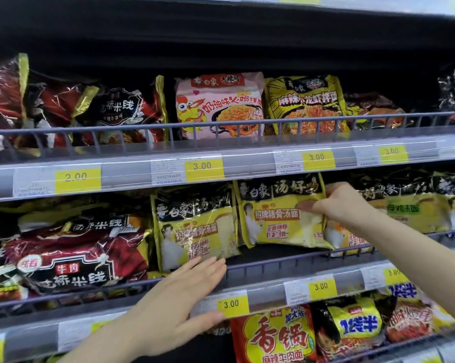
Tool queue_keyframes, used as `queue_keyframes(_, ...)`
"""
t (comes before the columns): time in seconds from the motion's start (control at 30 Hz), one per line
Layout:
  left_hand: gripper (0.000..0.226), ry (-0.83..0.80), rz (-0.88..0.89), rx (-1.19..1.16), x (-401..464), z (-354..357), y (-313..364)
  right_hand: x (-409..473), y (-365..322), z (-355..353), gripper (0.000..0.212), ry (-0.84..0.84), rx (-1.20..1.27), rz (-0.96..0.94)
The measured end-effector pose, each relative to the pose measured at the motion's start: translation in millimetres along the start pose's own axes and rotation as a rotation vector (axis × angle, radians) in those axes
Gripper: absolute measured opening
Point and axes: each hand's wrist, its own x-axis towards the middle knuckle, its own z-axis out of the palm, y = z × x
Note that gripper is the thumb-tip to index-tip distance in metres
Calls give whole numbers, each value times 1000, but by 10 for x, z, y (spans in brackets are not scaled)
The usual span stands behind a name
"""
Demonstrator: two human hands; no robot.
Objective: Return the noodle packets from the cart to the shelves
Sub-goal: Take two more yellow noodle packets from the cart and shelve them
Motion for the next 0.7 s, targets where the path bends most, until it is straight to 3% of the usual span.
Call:
queue_keyframes(0.03,68,-109,-48,-5,-10,-21,41,20,21,40,17,-9,-19,2)
queue_keyframes(0.13,74,-141,-61,84,-3,-81,66,103,76,154,22,-20,-15,50)
queue_keyframes(0.2,76,-131,-65,55,2,-70,56,194,130,218,59,-34,-5,93)
queue_keyframes(0.27,77,-134,-62,37,3,-75,53,270,174,269,76,-80,-19,117)
queue_keyframes(0.4,78,-155,-64,36,14,-89,55,347,138,373,69,-109,-172,130)
queue_keyframes(0.57,76,-117,-50,3,6,-75,54,390,51,523,38,-123,-541,109)
queue_keyframes(0.7,74,-66,-36,-6,-5,-39,28,382,24,604,28,-36,-735,87)
